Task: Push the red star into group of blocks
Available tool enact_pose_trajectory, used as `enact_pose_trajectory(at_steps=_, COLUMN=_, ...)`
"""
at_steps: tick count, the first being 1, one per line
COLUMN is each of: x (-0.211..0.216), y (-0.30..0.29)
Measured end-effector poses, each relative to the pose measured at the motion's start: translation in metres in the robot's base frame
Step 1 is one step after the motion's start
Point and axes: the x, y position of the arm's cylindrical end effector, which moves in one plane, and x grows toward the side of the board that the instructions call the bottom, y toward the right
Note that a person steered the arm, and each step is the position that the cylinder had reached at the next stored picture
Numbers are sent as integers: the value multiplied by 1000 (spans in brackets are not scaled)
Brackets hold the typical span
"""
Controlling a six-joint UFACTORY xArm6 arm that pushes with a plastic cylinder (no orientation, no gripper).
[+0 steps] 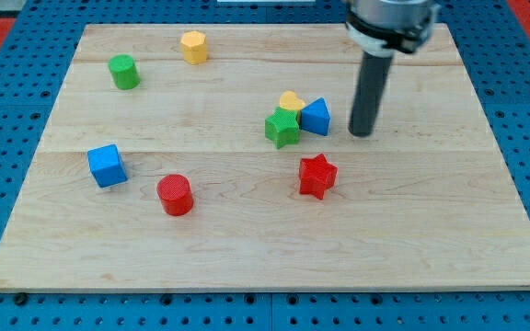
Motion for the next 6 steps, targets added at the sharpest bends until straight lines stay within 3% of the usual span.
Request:
enact_pose_trajectory(at_steps=2, x=88, y=0)
enact_pose_trajectory(at_steps=6, x=87, y=-75)
